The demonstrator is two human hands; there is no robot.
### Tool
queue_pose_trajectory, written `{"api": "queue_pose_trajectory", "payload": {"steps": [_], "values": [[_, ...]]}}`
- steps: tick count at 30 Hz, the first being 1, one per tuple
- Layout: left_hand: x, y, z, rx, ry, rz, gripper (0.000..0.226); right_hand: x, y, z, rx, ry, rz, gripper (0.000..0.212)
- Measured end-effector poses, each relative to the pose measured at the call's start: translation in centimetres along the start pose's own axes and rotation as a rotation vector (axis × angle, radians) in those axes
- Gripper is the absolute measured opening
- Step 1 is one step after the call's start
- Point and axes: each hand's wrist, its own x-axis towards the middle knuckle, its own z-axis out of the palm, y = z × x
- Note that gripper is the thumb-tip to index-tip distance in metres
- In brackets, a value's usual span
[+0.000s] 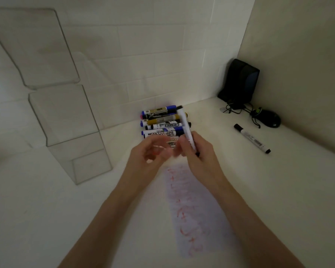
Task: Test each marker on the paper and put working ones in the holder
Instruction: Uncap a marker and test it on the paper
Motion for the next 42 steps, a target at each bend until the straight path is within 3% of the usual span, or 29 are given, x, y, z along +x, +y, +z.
{"api": "queue_pose_trajectory", "payload": {"steps": [3, 5, 7, 11, 16, 18, 21, 25, 37, 39, 42], "values": [[-0.5, 0.0, 0.8, 0.047, -0.086, -0.063, 0.04, -0.4, -1.1, 0.3, 0.039, -0.015, 0.068, 0.04], [-0.6, 0.0, 1.0, -0.006, -0.136, -0.106, 0.045, -0.6, -1.5, 0.6, 0.102, -0.065, 0.09, 0.031], [-0.6, 0.0, 0.9, -0.031, -0.152, -0.111, 0.034, -0.6, -1.6, 0.5, 0.169, -0.071, 0.133, 0.021], [-0.9, -0.6, 0.6, 0.3, -0.167, 0.049, 0.015, -0.8, -1.5, -0.2, 0.189, -0.003, 0.17, 0.017], [-2.0, -0.4, 1.0, 0.613, -0.29, 0.203, 0.044, -0.8, -1.5, -0.1, 0.272, 0.111, 0.315, 0.035], [-2.1, 0.0, 1.2, 0.631, -0.284, 0.208, 0.042, -0.7, -1.7, -0.1, 0.338, 0.104, 0.359, 0.033], [-1.9, 0.2, 1.3, 0.385, -0.343, 0.079, 0.033, -0.6, -1.9, -0.2, 0.395, 0.08, 0.365, 0.029], [-1.6, 0.8, 1.7, -0.019, -0.449, -0.175, 0.04, -0.6, -2.1, -0.6, 0.435, 0.043, 0.316, 0.031], [0.1, 2.8, 0.8, -0.438, -0.632, -0.433, 0.039, -0.4, -2.7, -0.5, 0.509, 0.073, 0.245, 0.041], [0.2, 2.9, 0.9, -0.355, -0.599, -0.429, 0.041, -0.3, -2.6, -0.7, 0.479, 0.1, 0.242, 0.038], [0.2, 2.3, 1.1, 0.242, -0.432, -0.135, 0.037, -0.2, -2.5, -0.4, 0.543, 0.127, 0.317, 0.021]]}}
